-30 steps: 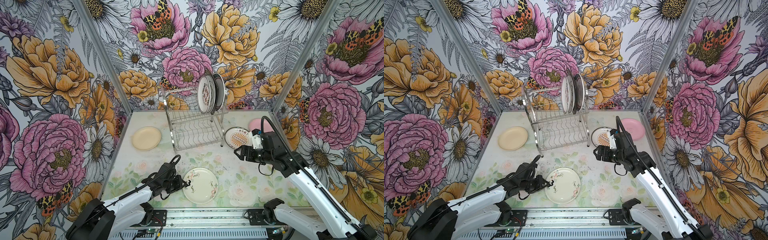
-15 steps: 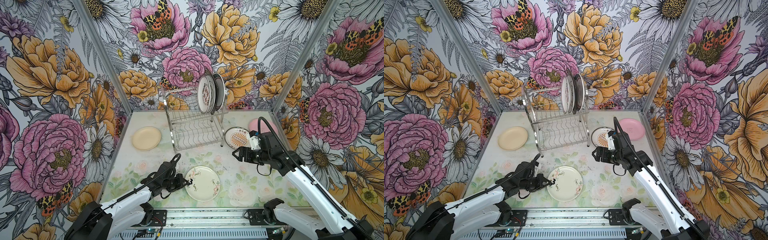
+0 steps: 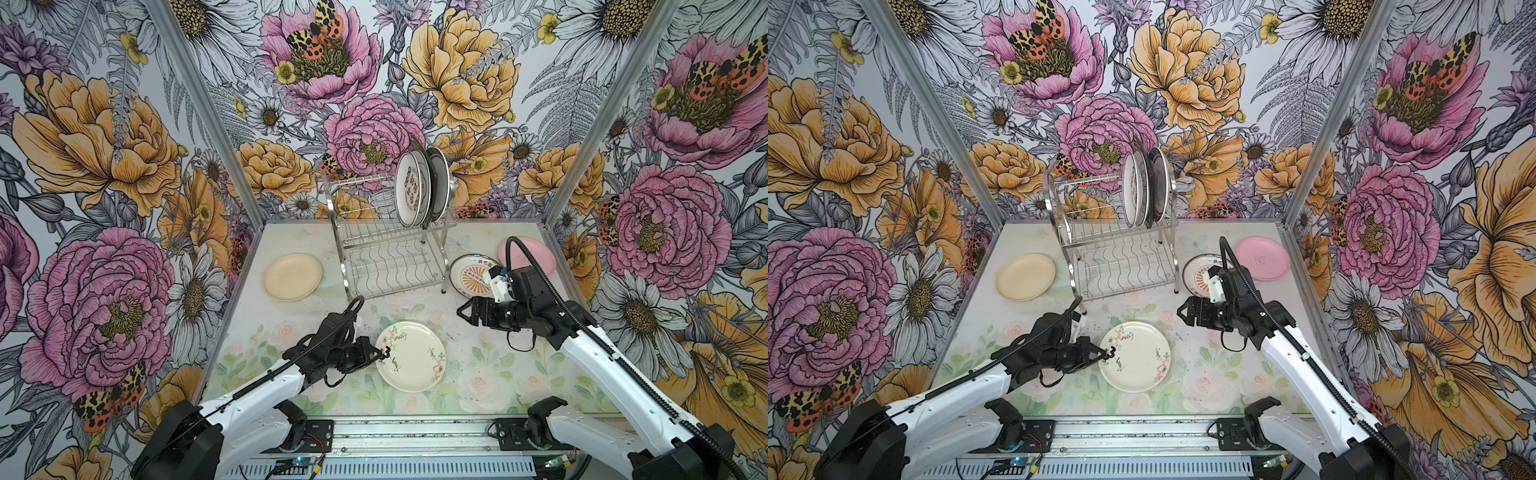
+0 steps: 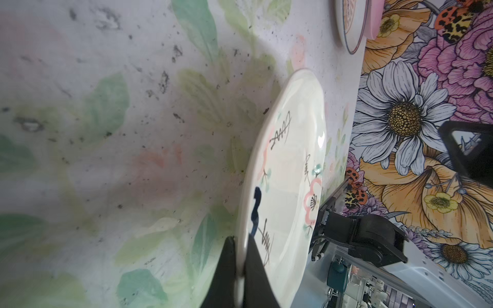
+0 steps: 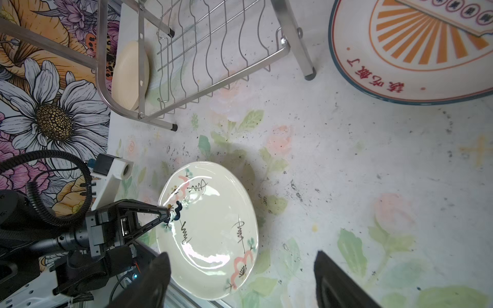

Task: Load the plates into the dish rack
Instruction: 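Tilt the floral plate up with the left gripper while right gripper approaches it, then grip the raised floral plate edge with the right gripper and lift it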

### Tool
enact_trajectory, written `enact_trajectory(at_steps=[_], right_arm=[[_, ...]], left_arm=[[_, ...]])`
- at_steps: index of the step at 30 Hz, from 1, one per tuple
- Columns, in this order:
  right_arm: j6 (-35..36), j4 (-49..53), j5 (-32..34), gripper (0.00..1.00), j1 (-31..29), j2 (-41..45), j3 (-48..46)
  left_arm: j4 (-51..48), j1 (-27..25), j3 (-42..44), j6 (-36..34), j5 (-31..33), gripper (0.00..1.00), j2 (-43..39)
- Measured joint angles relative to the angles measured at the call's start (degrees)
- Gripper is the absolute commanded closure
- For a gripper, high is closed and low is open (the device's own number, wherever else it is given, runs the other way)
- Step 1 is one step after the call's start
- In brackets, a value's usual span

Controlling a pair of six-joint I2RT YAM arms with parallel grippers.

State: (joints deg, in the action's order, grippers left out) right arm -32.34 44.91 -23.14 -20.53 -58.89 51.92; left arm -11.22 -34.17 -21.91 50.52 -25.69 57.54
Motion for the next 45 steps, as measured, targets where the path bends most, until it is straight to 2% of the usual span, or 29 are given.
enact_trajectory(at_steps=[11, 18, 24, 26, 29, 40, 42, 45], right_arm=[[-0.2, -4.1, -10.7, 0.17, 0.0, -5.2, -1.2], [-0.2, -5.9, -17.3, 0.23, 0.0, -8.3, -1.2], [-1.3, -8.2, -22.3, 0.40, 0.2, -9.4, -1.2], [-1.7, -8.7, -23.3, 0.53, 0.4, -9.7, -1.2], [-2.2, -8.9, -24.2, 0.63, 0.9, -10.1, -1.2], [-3.7, -10.4, -26.2, 0.76, 1.5, -10.3, -1.2], [-3.9, -10.8, -26.6, 0.82, 1.5, -10.3, -1.2], [-3.6, -11.8, -28.7, 0.98, 2.0, -10.2, -1.2]], left_arm=[[0.4, 1.4, -8.0, -1.5, -4.8, 1.00, 1.8], [0.4, 1.5, -12.1, -2.6, -7.1, 1.00, 3.3], [1.3, 1.5, -13.3, -3.0, -8.7, 1.00, 4.3], [1.3, 1.5, -13.3, -3.0, -9.0, 1.00, 4.6], [1.7, 1.7, -13.5, -3.0, -9.7, 1.00, 4.6], [4.1, 1.8, -13.8, -3.0, -10.5, 1.00, 4.6], [4.5, 1.8, -13.9, -3.0, -10.9, 1.00, 4.6], [4.2, 2.4, -13.9, -1.6, -11.0, 1.00, 4.8]])
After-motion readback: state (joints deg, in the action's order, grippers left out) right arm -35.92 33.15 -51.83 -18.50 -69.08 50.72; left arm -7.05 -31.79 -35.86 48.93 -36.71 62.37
